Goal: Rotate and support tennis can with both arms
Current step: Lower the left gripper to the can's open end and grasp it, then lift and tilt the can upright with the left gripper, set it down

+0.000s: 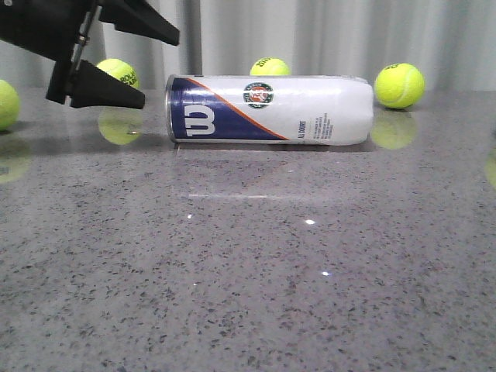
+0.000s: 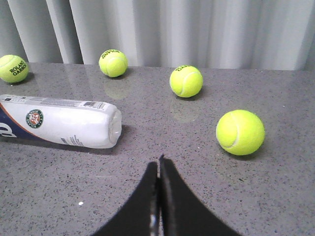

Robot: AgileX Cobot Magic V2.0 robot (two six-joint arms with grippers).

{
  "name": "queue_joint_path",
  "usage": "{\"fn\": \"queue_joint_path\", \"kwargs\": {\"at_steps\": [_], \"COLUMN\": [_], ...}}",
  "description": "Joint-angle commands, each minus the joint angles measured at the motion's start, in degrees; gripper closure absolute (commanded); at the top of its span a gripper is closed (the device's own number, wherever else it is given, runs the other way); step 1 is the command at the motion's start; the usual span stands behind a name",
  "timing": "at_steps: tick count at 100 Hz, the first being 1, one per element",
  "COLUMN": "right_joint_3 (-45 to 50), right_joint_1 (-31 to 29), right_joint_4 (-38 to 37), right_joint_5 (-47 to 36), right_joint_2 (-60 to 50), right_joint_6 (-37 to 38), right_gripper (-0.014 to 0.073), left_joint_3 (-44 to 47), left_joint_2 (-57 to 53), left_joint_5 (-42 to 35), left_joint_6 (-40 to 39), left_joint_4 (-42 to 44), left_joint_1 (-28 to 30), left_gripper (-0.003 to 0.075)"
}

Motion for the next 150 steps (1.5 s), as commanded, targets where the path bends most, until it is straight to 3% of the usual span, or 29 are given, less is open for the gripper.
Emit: {"fn": "queue_joint_path", "kwargs": {"at_steps": [1,20,30,37,49,54,82,101,123,150], "right_joint_3": [-1.44,-1.44,-1.44,-1.44,-1.44,-1.44,-1.44,-1.44,-1.44,-1.44], "right_joint_1": [-0.31,-0.31,-0.31,-0.31,-0.31,-0.31,-0.31,-0.31,-0.31,-0.31], "right_joint_4": [0.00,0.00,0.00,0.00,0.00,0.00,0.00,0.00,0.00,0.00], "right_joint_5": [-4.75,-4.75,-4.75,-4.75,-4.75,-4.75,-4.75,-4.75,-4.75,-4.75], "right_joint_2": [0.27,0.27,0.27,0.27,0.27,0.27,0.27,0.27,0.27,0.27], "right_joint_6": [-0.29,-0.29,-0.29,-0.29,-0.29,-0.29,-0.29,-0.29,-0.29,-0.29], "right_gripper": [0.0664,0.0664,0.0664,0.0664,0.0664,0.0664,0.0664,0.0664,0.0664,0.0664], "left_joint_3": [-3.17,-5.20,-5.18,-5.18,-5.18,-5.18,-5.18,-5.18,-5.18,-5.18], "left_joint_2": [-1.01,1.68,1.94,1.94,1.94,1.94,0.31,-7.77,-22.32,-38.68], "left_joint_5": [2.22,2.58,2.63,2.63,2.63,2.63,8.34,7.90,5.55,4.54], "left_joint_6": [0.21,0.21,0.21,0.21,0.21,0.34,4.87,6.30,4.94,-6.75], "left_joint_4": [-4.20,-6.16,-7.14,-7.24,-7.24,-7.24,-7.62,-3.81,11.59,37.35], "left_joint_1": [-1.93,-4.61,-4.71,-4.71,-4.71,-4.71,-4.71,-4.47,-4.47,-4.47], "left_gripper": [0.0093,0.0097,0.0172,0.0302,0.0637,0.0739,0.0741,0.0741,0.0741,0.0741]}}
